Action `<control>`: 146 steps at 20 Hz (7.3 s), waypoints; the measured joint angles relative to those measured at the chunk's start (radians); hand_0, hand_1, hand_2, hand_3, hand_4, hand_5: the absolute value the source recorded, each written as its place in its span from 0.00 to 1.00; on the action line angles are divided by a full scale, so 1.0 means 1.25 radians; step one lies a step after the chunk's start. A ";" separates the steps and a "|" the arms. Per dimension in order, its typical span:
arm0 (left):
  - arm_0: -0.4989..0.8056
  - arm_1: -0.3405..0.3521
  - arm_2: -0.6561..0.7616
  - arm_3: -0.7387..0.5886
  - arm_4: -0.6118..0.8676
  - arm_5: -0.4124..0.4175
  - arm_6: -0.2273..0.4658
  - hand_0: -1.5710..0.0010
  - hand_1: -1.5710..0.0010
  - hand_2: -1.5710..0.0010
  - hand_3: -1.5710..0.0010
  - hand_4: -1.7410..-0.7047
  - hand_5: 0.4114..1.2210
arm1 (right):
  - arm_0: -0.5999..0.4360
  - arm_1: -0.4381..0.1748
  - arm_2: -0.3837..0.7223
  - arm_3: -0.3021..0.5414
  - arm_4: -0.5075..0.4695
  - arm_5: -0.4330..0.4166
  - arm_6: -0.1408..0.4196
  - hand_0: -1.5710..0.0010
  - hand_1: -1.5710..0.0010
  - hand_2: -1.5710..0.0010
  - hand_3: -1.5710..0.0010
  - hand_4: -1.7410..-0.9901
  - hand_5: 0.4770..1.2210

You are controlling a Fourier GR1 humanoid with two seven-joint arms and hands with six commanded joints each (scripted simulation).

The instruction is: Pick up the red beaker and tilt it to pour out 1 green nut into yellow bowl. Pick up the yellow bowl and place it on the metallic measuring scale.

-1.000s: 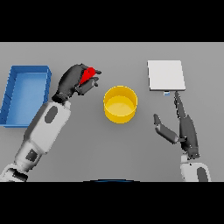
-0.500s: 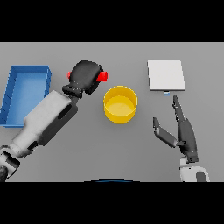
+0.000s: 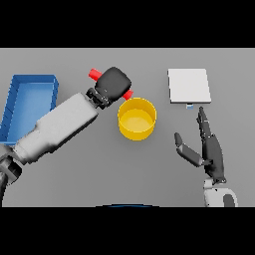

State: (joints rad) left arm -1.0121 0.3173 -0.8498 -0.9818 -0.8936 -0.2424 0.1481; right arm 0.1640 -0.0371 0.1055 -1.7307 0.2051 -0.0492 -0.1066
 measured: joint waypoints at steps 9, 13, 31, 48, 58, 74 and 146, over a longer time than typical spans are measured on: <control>-0.095 -0.011 -0.175 0.050 -0.112 -0.068 -0.041 0.00 0.00 0.00 0.01 0.00 1.00 | -0.001 0.010 0.005 0.004 0.014 -0.013 0.007 1.00 1.00 1.00 1.00 0.62 0.18; -0.150 -0.020 -0.222 0.091 -0.140 -0.069 -0.069 0.00 0.00 0.00 0.00 0.00 1.00 | -0.002 0.005 0.004 0.009 0.029 -0.023 0.016 1.00 1.00 1.00 1.00 0.64 0.15; -0.401 0.011 -0.291 0.214 -0.150 -0.037 -0.189 0.00 0.00 0.07 0.34 0.04 1.00 | -0.008 0.000 0.009 0.010 0.067 -0.048 -0.001 1.00 1.00 1.00 1.00 0.74 0.16; -0.249 0.277 0.233 0.384 0.454 0.175 0.039 0.00 0.00 0.00 0.10 0.00 1.00 | -0.036 -0.021 -0.008 0.043 0.007 0.001 -0.034 1.00 1.00 1.00 1.00 0.70 0.16; 0.207 0.399 0.301 -0.054 0.693 0.472 0.312 0.00 0.00 0.00 0.08 0.00 1.00 | -0.028 -0.040 0.007 0.030 0.034 0.008 -0.030 1.00 1.00 1.00 1.00 0.71 0.25; 0.376 0.452 0.192 -0.196 0.818 0.509 0.367 0.26 0.40 0.39 0.43 0.60 0.45 | -0.021 -0.028 0.015 0.036 0.034 0.005 -0.038 1.00 1.00 1.00 1.00 0.74 0.25; 0.366 0.480 0.209 -0.222 0.907 0.415 0.289 1.00 1.00 1.00 1.00 0.90 0.39 | -0.650 -0.243 0.450 0.426 0.456 0.489 -0.026 0.06 0.06 0.09 0.25 0.04 0.97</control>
State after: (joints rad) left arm -0.5551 0.9167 -0.5880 -1.2595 0.2401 0.2758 0.5088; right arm -0.6482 -0.3415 0.6684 -1.1988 0.7757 0.5620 -0.1396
